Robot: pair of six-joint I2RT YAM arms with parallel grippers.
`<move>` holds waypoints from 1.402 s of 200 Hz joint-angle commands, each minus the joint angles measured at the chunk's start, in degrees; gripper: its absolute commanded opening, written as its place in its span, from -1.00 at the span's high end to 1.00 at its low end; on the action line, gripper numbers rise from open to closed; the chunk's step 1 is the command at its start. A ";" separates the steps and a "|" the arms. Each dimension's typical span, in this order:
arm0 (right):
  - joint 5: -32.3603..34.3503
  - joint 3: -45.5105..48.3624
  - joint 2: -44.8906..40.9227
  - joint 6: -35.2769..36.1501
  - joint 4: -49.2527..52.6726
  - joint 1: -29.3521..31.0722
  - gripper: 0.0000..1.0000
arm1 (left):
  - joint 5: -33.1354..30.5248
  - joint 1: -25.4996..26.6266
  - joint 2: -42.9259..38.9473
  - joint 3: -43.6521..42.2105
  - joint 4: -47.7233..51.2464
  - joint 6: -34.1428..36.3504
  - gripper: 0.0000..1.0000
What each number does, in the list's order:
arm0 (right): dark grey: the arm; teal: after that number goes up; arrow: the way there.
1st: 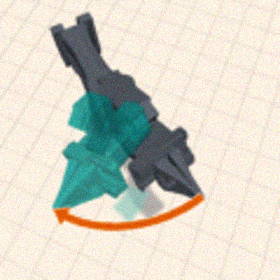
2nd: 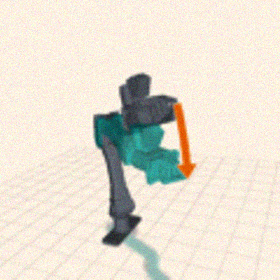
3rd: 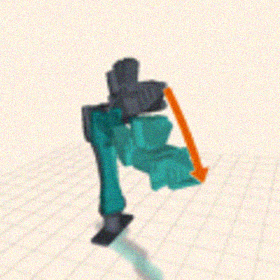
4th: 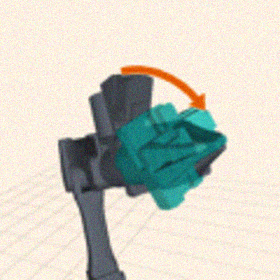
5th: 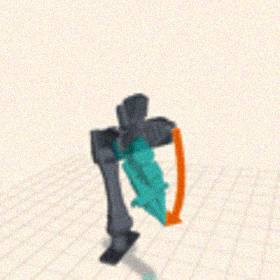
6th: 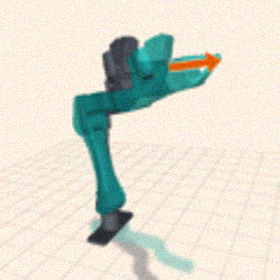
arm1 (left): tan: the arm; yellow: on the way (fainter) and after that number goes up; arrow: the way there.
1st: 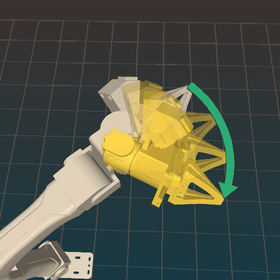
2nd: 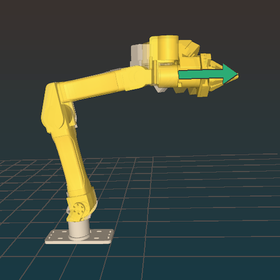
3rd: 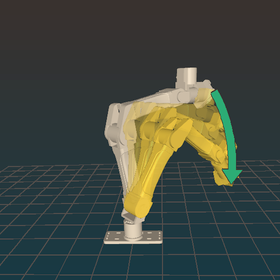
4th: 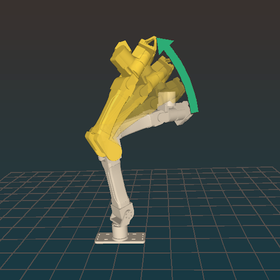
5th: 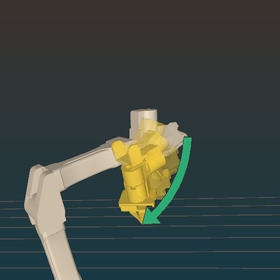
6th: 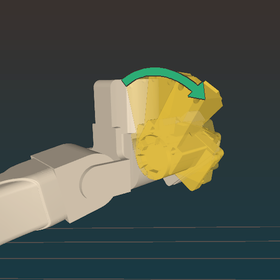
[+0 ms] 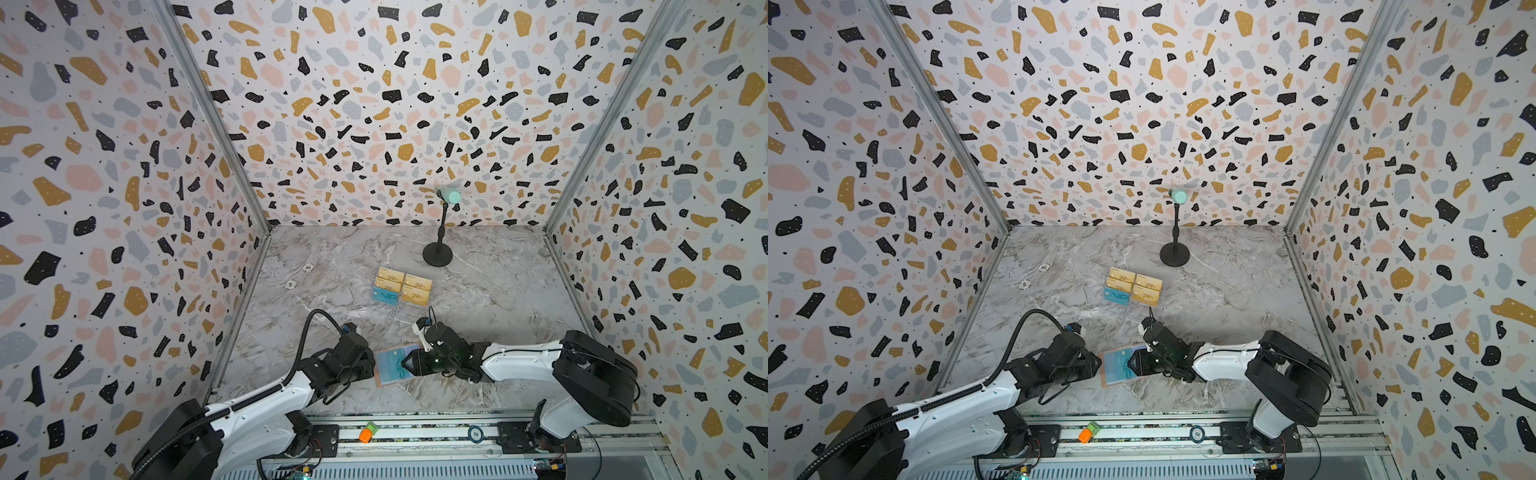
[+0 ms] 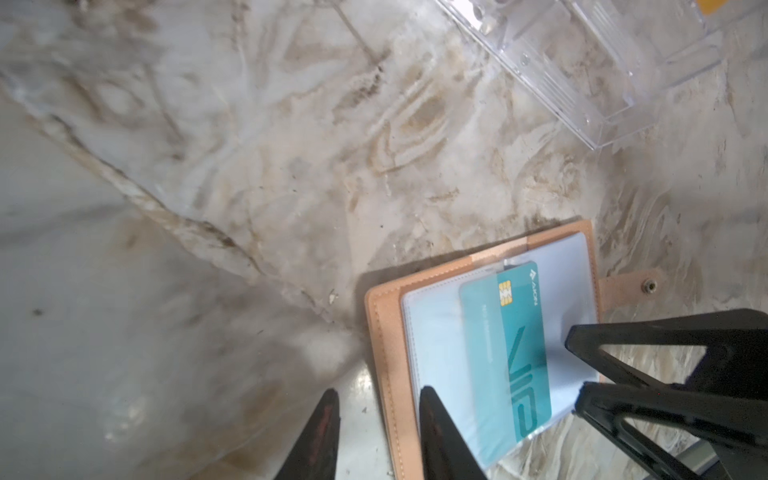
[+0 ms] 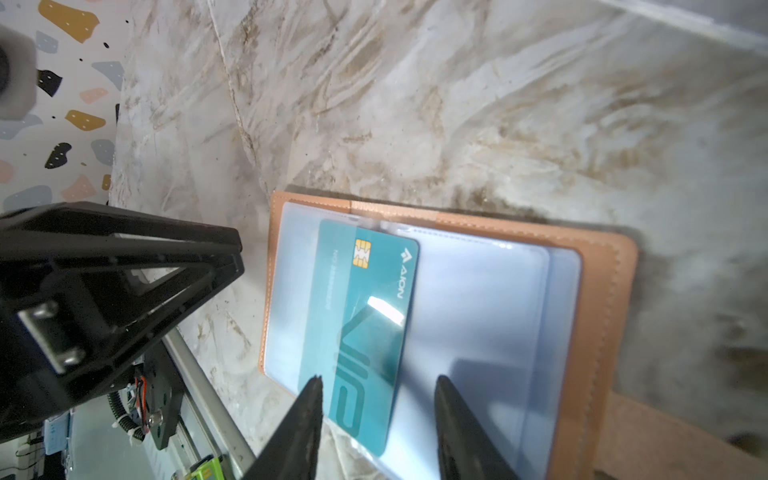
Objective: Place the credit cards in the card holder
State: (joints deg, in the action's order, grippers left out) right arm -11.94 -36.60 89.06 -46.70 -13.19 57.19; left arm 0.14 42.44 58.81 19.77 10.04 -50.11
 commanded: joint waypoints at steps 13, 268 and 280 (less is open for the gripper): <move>-0.78 -2.58 1.11 2.36 3.21 0.17 0.08 | 3.10 -0.35 2.48 1.24 -3.03 1.79 0.15; -9.46 -2.19 5.24 -4.11 -9.07 0.04 0.06 | 10.04 -0.34 9.44 -0.69 -16.65 0.54 0.23; -9.71 -1.66 4.75 -4.33 -10.03 -0.14 0.06 | 9.89 -0.39 9.40 -0.61 -16.51 0.45 0.23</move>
State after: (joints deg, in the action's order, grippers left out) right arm -20.14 -38.70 95.13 -50.30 -19.29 57.14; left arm 8.80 42.04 68.18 19.66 -4.19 -49.12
